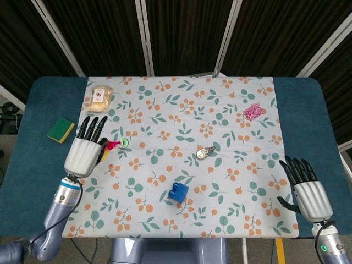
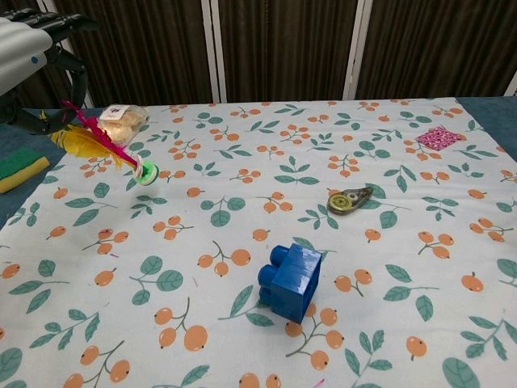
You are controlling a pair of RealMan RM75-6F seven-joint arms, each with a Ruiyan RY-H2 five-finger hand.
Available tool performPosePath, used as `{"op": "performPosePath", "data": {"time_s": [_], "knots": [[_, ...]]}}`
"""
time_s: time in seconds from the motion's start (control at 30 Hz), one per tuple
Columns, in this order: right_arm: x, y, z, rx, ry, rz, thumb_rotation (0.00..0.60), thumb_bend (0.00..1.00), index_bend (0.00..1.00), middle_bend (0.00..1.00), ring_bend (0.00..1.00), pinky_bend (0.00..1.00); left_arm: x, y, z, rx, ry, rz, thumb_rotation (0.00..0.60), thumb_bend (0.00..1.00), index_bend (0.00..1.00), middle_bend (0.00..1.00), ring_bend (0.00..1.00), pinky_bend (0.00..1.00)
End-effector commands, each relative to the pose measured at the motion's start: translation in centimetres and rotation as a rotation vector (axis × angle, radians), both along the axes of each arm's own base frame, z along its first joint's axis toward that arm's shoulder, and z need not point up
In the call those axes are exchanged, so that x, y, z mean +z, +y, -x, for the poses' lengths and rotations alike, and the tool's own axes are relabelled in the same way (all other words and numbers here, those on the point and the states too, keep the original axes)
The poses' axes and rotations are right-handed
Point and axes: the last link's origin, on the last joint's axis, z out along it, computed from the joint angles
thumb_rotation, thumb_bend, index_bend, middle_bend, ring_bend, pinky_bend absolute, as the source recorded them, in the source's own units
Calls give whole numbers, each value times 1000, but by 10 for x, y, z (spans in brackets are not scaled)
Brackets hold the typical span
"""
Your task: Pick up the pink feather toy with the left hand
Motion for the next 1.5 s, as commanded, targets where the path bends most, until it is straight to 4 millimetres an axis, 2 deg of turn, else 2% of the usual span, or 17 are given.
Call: {"op": "performPosePath", "data": {"time_s": [0.03,0.3,0.63,1.5], "knots": [[0,0,0,0,0,0,600,88,0,0,0,0,-1,0,-1,-8,15,5,600,530,617,0,0,0],[0,0,0,-1,0,1,600,88,1,0,0,0,-5,-3,2,-28,45,17,600,530,620,0,0,0],[0,0,0,3,4,1,600,89,1,0,0,0,2,-2,-11,-67,81,42,600,526,622,0,0,0],[0,0,0,4,0,1,600,88,0,0,0,0,-19,-13,-25,-113,143,131,600,497,613,0,0,0]]}}
